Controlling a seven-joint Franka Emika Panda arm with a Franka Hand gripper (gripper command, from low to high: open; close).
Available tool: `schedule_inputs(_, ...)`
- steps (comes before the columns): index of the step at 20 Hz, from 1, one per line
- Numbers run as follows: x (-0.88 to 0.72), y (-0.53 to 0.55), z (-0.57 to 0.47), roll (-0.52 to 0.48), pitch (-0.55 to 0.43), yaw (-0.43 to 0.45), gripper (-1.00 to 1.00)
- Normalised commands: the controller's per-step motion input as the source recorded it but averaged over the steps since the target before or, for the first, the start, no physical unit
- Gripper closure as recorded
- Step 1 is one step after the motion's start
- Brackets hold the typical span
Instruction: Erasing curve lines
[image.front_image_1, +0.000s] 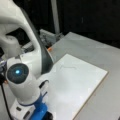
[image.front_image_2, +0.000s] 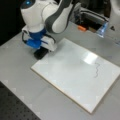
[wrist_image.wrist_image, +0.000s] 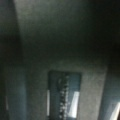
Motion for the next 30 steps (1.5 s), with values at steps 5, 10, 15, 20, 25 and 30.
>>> schedule_inputs(5,0.07,-0.02,-0.01,0.129,-0.069,-0.065,1.00)
schedule_inputs(10,0.02,0.00,0.03,0.129,-0.056,-0.091,1.00)
schedule_inputs(15,-0.02,0.02,0.10,0.126,-0.027,-0.104,1.00)
schedule_inputs(20,-0.05,0.09,0.19,0.115,-0.007,-0.139,1.00)
schedule_inputs(25,-0.07,0.19,0.29,0.048,0.000,-0.187,1.00)
schedule_inputs(30,-0.14,0.36,0.20,-0.026,-0.013,-0.277,1.00)
